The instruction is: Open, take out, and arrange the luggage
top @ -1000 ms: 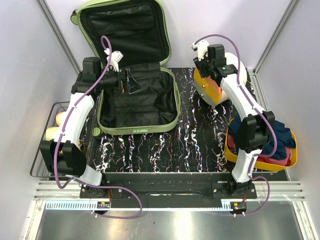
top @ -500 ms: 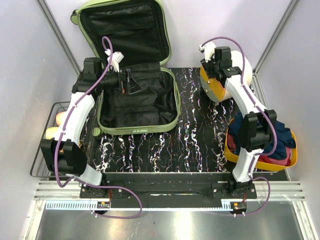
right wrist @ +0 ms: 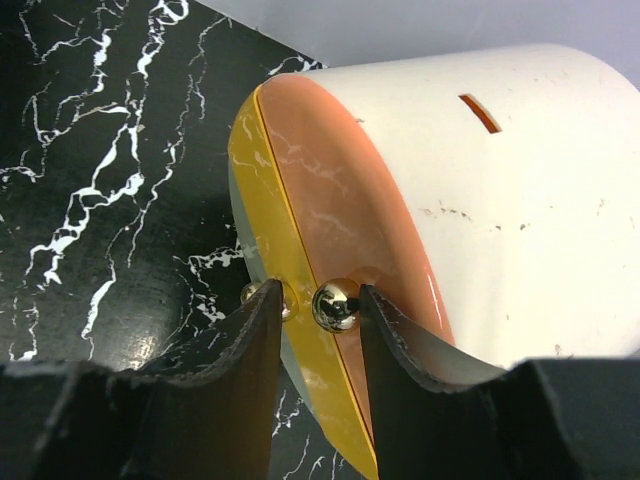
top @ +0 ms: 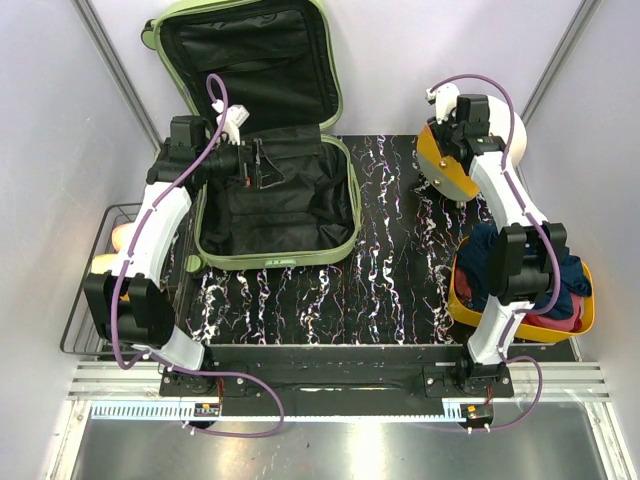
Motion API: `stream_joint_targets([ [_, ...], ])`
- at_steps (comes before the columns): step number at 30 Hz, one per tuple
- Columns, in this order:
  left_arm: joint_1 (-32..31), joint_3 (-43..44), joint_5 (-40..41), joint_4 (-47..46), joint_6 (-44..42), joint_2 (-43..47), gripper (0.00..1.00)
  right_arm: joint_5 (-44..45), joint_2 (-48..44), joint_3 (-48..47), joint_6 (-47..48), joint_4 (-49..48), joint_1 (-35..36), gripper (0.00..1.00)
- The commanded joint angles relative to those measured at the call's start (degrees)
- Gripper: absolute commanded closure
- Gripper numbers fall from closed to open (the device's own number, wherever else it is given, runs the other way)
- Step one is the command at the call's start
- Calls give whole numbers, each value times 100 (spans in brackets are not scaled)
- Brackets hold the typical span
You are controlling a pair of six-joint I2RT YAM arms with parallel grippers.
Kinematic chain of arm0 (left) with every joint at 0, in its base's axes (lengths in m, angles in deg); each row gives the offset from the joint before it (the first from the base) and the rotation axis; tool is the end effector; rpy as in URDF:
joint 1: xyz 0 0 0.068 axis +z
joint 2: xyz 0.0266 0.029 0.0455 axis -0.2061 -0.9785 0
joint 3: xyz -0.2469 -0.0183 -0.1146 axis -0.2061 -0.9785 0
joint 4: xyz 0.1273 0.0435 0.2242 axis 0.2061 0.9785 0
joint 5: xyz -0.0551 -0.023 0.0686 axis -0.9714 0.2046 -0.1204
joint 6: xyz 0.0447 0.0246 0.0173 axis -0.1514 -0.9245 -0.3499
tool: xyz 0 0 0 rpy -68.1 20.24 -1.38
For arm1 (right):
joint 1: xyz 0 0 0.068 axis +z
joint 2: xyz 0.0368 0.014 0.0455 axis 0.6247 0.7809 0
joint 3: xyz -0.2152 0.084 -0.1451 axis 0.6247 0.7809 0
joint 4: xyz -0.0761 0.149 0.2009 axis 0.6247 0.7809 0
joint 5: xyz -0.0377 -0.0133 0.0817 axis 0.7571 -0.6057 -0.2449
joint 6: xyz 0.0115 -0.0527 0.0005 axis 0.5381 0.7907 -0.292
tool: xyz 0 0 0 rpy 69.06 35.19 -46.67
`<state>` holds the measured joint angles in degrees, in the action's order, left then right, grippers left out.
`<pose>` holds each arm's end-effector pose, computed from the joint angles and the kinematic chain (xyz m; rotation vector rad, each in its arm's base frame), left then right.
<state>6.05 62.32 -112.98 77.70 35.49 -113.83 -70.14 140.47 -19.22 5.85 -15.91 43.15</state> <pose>0.3389 -0.0593 0.3732 0.4408 2.0493 -0.9350 0.4427 0.0333 0.3379 -0.5644 2.0215 -0.2917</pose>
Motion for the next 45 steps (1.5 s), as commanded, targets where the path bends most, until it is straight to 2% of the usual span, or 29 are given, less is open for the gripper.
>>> stream_joint_targets([
  [1,5,271,169,-161,-55,-50,1,251,-79,-113,32,-88,-290,55],
  [4,5,305,283,-47,-134,-59,1,189,-34,-236,-13,-88,-387,55],
  [8,22,446,459,102,-336,-33,1,-214,-166,-245,-4,-45,-396,50],
  [11,57,656,1220,155,-222,-15,1,-934,-438,-201,-100,87,-388,44],
  [12,127,762,1311,286,-257,-23,1,-1293,-595,-218,-144,148,-388,37],
  [16,338,1394,1918,707,-423,-58,1,-2059,-1001,-411,-714,438,-388,23],
  [19,479,1940,1822,1428,-1187,-94,1,-2508,-1238,-719,-1417,807,-388,11],
  [21,505,1862,1804,1701,-1680,20,1,-2719,-1500,-615,-1899,834,-388,7],
  [22,506,1774,1830,1720,-1750,73,1,-2772,-1598,-518,-2050,817,-388,0],
  [26,471,950,2566,1588,-1234,441,1,-3010,-2064,158,-2526,729,-388,0],
  [31,216,-52,3631,1474,-1135,723,1,-3168,-2679,1502,-2772,361,-388,0],
  [35,-74,-695,3887,1298,-1206,925,1,-3169,-3206,2661,-2957,-88,-388,0],
  [38,-127,-1073,3896,1176,-1162,1048,1,-3116,-3356,3110,-3027,-308,-388,0],
  [45,-145,-1268,3905,1034,-1162,1242,1,-3063,-3795,3385,-3133,-458,-388,0],
])
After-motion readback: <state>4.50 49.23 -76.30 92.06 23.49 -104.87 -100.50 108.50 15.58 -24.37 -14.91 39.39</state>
